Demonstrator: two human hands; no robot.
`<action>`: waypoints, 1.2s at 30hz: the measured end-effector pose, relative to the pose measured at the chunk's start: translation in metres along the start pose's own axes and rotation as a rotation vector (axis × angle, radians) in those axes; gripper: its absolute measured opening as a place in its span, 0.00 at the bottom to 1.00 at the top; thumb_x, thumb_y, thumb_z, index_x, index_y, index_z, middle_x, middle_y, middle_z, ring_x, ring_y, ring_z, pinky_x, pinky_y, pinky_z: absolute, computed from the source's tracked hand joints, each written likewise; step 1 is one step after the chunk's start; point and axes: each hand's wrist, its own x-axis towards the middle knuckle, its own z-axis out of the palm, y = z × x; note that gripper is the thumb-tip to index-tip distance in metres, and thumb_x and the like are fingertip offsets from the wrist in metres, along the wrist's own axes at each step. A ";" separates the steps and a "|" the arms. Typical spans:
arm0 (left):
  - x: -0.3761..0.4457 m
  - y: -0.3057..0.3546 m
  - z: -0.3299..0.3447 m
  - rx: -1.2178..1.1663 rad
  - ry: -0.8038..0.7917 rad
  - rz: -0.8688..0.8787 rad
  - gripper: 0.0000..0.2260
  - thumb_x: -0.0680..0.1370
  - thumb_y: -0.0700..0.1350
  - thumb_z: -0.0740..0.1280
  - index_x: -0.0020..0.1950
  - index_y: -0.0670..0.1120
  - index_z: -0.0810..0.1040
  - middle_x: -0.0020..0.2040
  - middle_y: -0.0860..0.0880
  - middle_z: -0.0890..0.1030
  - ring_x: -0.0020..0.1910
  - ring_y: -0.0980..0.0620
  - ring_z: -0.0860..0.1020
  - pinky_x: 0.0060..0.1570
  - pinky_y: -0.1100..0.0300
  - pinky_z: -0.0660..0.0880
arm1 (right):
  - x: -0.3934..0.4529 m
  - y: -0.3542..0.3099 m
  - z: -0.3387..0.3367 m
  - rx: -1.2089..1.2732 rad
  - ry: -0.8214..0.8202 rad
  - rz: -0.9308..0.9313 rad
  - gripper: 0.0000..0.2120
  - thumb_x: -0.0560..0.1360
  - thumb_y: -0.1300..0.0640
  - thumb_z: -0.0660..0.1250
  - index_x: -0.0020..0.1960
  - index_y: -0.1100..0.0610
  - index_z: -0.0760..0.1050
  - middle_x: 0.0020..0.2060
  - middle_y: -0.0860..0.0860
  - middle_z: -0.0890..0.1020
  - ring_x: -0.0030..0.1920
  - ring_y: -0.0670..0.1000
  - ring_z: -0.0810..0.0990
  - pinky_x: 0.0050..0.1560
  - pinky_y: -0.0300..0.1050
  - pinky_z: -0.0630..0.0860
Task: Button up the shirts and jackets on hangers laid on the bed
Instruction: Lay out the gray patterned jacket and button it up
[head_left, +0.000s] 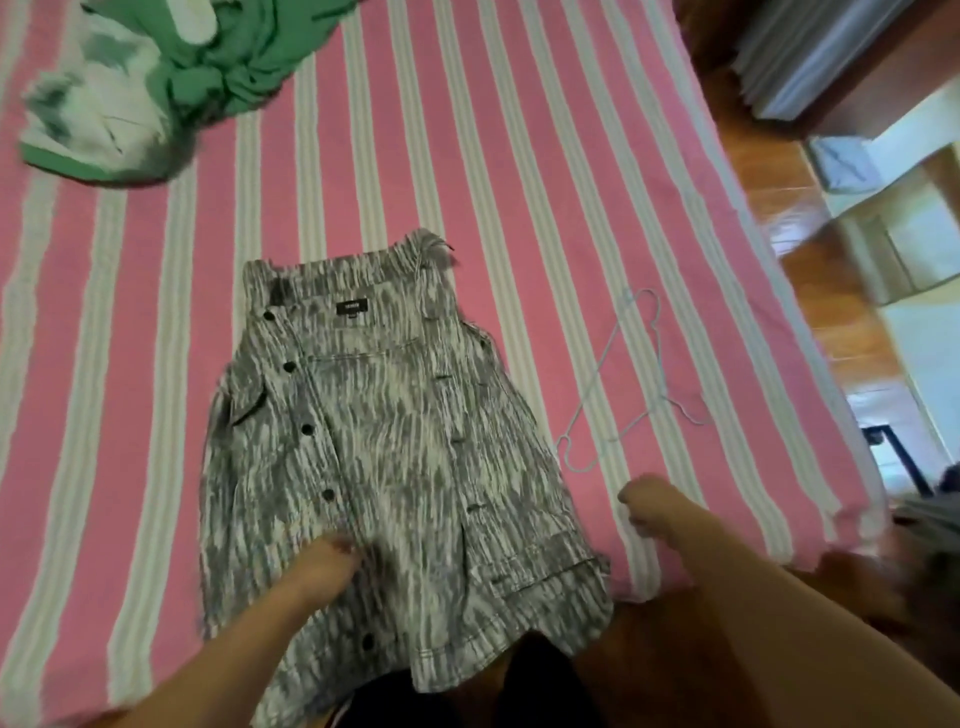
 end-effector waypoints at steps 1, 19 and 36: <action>0.005 0.004 0.003 -0.002 0.018 -0.007 0.20 0.85 0.44 0.61 0.77 0.41 0.68 0.52 0.45 0.82 0.36 0.48 0.79 0.35 0.59 0.74 | 0.014 -0.011 0.000 0.028 -0.015 -0.040 0.13 0.80 0.63 0.61 0.39 0.52 0.68 0.39 0.52 0.73 0.39 0.52 0.75 0.48 0.49 0.78; 0.134 0.062 0.006 0.239 0.887 -0.133 0.31 0.80 0.56 0.66 0.77 0.43 0.60 0.72 0.35 0.64 0.69 0.33 0.65 0.66 0.37 0.67 | 0.175 -0.188 0.031 0.143 0.531 -0.414 0.36 0.66 0.59 0.69 0.73 0.53 0.65 0.71 0.63 0.64 0.70 0.65 0.64 0.68 0.56 0.67; 0.135 0.025 -0.141 -0.416 1.143 0.059 0.10 0.84 0.43 0.56 0.59 0.41 0.74 0.34 0.47 0.73 0.30 0.47 0.72 0.29 0.54 0.67 | 0.087 -0.258 0.082 -0.846 0.612 -1.024 0.29 0.56 0.64 0.81 0.56 0.59 0.79 0.69 0.64 0.71 0.63 0.66 0.69 0.61 0.67 0.72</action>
